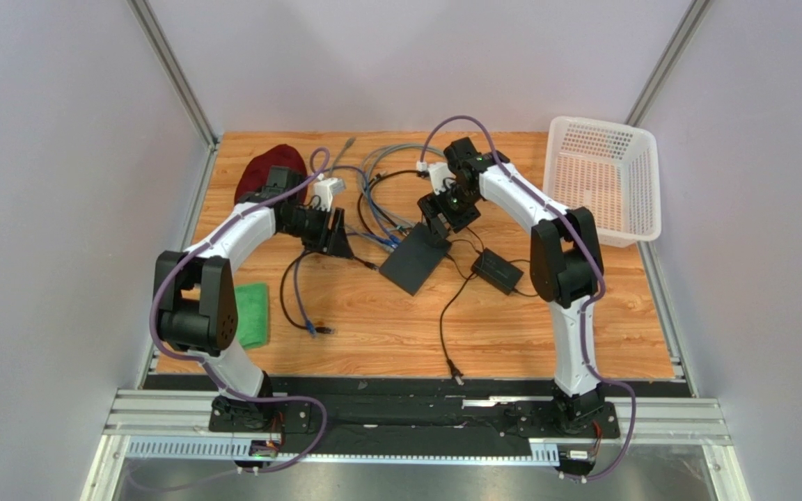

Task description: Pull the plug from the switch port

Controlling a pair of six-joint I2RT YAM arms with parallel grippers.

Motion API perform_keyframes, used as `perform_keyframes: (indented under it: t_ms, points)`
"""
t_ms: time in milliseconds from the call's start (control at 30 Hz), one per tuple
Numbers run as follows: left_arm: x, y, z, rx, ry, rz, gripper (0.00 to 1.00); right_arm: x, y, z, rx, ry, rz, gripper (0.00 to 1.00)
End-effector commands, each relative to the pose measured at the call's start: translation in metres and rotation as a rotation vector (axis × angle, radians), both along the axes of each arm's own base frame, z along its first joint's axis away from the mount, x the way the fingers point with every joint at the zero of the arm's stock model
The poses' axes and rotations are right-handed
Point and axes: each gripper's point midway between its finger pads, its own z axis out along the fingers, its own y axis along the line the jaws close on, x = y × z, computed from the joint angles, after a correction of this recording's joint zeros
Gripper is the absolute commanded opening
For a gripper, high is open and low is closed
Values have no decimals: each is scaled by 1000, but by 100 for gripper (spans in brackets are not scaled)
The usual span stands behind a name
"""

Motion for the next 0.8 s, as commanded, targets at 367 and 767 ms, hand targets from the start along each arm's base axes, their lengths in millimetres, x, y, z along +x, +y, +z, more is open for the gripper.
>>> perform_keyframes:
  t_ms: [367,767]
  points:
    - [61,1,-15,80,-95,-34,34,-106,-81,4,-163,-45,138,34]
    - [78,-66,-40,-39,-51,-95,0,-64,-155,-15,-372,24,-37,7]
